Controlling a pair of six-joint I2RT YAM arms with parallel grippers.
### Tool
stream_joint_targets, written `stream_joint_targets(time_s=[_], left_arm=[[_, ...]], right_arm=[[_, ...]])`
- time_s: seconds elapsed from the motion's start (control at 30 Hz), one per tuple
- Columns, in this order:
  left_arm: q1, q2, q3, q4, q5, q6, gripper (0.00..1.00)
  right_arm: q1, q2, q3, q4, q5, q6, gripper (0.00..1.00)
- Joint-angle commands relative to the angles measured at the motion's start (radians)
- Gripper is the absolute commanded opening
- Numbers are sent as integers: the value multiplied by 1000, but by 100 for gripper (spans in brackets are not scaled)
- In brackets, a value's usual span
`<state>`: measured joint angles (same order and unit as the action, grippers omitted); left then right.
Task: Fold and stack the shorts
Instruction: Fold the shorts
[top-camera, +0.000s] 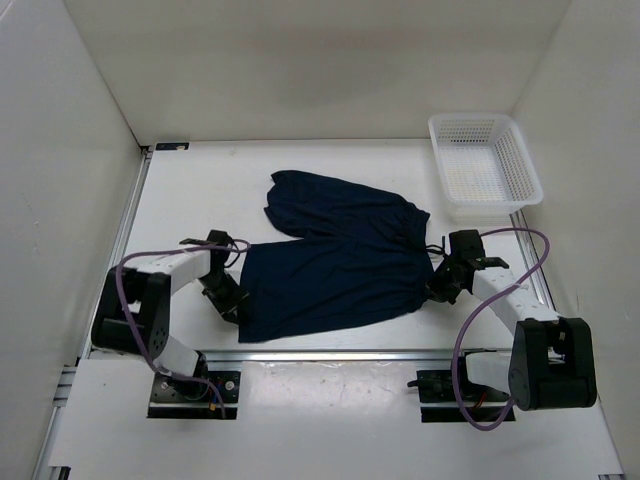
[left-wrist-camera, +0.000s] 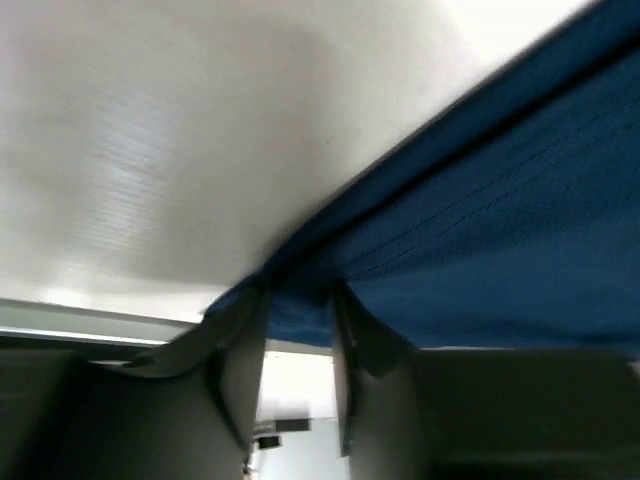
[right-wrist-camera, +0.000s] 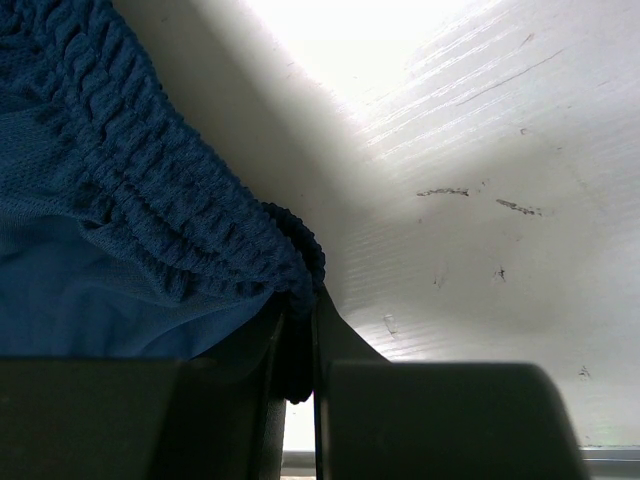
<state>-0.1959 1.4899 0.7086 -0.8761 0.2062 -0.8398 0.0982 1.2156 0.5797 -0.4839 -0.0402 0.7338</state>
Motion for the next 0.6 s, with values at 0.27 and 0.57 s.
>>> stream_joint_targets(time_s=[0.27,0.57], left_arm=[[-31,328,457,-10,-226,70,10],[-11,129,430,-119,-240,114,98]], right_arm=[[-3,-19,25,-47,-43,3,0],[-3,-51,25,-65,-43,3,0]])
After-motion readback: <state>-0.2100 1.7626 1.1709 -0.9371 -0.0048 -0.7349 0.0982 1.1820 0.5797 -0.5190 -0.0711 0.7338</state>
